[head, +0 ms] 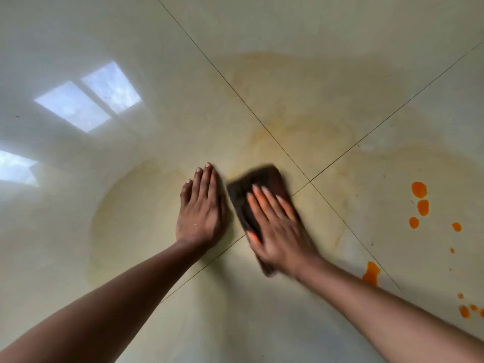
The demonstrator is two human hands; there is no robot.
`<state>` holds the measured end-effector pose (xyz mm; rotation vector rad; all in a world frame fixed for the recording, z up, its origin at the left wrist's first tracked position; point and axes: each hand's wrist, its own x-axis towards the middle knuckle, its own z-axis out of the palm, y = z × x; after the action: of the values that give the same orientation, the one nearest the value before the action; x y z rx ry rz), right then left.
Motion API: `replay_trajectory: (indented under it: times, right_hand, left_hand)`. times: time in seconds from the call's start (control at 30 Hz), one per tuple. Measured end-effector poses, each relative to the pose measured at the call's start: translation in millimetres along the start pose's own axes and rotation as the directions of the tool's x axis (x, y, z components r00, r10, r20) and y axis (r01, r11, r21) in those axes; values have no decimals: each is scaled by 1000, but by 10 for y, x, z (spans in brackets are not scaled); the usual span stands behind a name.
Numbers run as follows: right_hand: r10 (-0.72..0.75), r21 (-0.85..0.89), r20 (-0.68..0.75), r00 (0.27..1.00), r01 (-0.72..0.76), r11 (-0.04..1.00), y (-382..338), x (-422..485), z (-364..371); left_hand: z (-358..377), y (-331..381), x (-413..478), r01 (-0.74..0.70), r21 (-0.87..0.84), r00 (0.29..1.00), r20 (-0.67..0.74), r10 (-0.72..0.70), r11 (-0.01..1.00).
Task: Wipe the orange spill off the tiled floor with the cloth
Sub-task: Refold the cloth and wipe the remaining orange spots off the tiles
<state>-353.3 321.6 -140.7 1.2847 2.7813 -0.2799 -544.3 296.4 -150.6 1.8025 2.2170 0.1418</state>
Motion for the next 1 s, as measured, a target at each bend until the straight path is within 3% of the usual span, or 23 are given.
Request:
replay_trajectory:
  times: [0.07, 0.1, 0.17, 0.2, 0.27, 0.33, 0.4, 0.47, 0.53, 0.6, 0.67, 0.73, 0.8, 0.83, 1.0]
  right_hand:
    - [24, -28, -54, 998, -25, 999, 474, -315, 2]
    - [176, -6, -68, 982, -177, 984, 697, -151, -31]
    - [483, 86, -90, 871, -476, 875, 823, 656, -150]
    - [534, 118, -76, 842, -524, 844, 671, 1018, -211]
    - [451, 98, -116, 885, -442, 892, 229, 1178, -130]
    - [183, 34, -80, 980, -181, 983, -64, 618, -13]
    - [51, 40, -12, 999, -50, 998, 59, -115, 1]
    - [131, 41, -80, 988, -128, 991, 467, -129, 29]
    - [393, 86, -104, 913, -386, 919, 669, 578, -86]
    - [502, 109, -110, 858, -492, 864, 492, 1281, -193]
    - [409, 78, -101, 907, -403, 912, 144, 1269, -156]
    - [173, 47, -56, 983, -171, 984, -84, 592, 4]
    - [70, 54, -19, 997, -69, 996, 5, -2, -12]
    - [70, 64, -43, 997, -67, 996, 145, 8, 6]
    - [423, 111, -51, 905, -416, 903, 417, 1392, -234]
  left_hand:
    - [-16, 16, -3, -6, -15, 1000, 2, 6, 1000]
    - [-17, 20, -14, -9, -13, 1000, 3, 9, 1000]
    - [-7, 8, -24, -8, -9, 1000, -7, 8, 1000]
    - [14, 10, -16, -10, -7, 1000, -19, 10, 1000]
    - [28, 20, 7, -7, 0, 1000, -24, 7, 1000]
    - [6, 3, 8, 0, 8, 1000, -8, 0, 1000]
    - [-4, 12, 9, 3, -6, 1000, -5, -3, 1000]
    - [-13, 6, -12, -6, -13, 1000, -1, 6, 1000]
    - [1, -2, -21, -16, -13, 1000, 0, 16, 1000]
    - [29, 5, -13, -16, -10, 1000, -15, 16, 1000]
    - [6, 35, 11, -17, 3, 1000, -23, 17, 1000]
    - [21, -1, -7, -1, -10, 1000, 8, 1, 1000]
    - [8, -10, 3, 8, -25, 1000, 14, -7, 1000]
    - [1, 0, 9, 6, -27, 1000, 10, -6, 1000]
    - [12, 2, 10, -10, -42, 1000, 10, 11, 999]
